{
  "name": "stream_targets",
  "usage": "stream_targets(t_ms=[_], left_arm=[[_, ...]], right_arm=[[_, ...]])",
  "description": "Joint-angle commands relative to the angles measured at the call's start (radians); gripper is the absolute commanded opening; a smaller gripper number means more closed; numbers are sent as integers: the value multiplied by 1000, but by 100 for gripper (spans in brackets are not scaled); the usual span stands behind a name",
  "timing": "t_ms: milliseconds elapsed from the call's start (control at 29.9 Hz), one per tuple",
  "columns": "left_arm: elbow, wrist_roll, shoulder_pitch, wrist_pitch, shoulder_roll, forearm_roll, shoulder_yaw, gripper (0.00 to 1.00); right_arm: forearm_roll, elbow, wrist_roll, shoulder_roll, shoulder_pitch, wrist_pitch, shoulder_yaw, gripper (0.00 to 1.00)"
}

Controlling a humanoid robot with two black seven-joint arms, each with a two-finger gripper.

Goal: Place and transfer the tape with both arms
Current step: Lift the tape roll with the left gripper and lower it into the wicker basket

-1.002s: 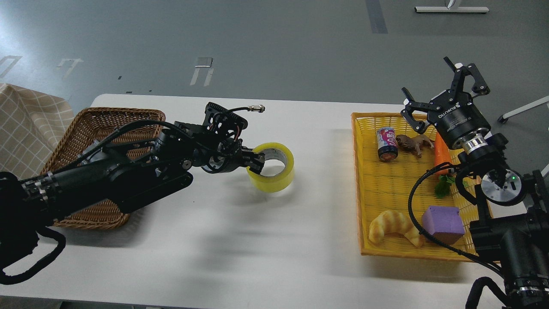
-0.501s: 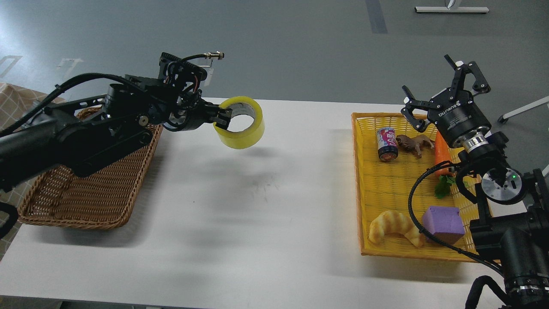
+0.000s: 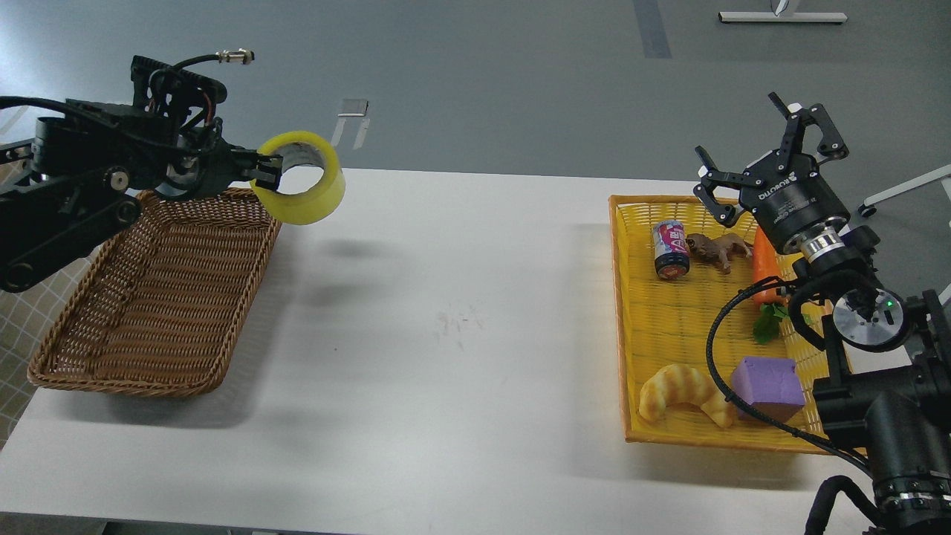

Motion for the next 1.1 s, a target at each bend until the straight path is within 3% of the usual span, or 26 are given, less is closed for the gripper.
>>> stream_targets(t_ms=[0,368,1069], left_arm=[[17,0,6,0,41,-2,2,0],[73,-1,105,0,133,-10,1,0],[192,-4,273,0,99,-126,1,0]], right_arm=[[0,0,0,0,0,0,-10,100],[-1,-1,1,0,0,0,-18,100],[-1,-1,5,0,-11,0,-29,100]])
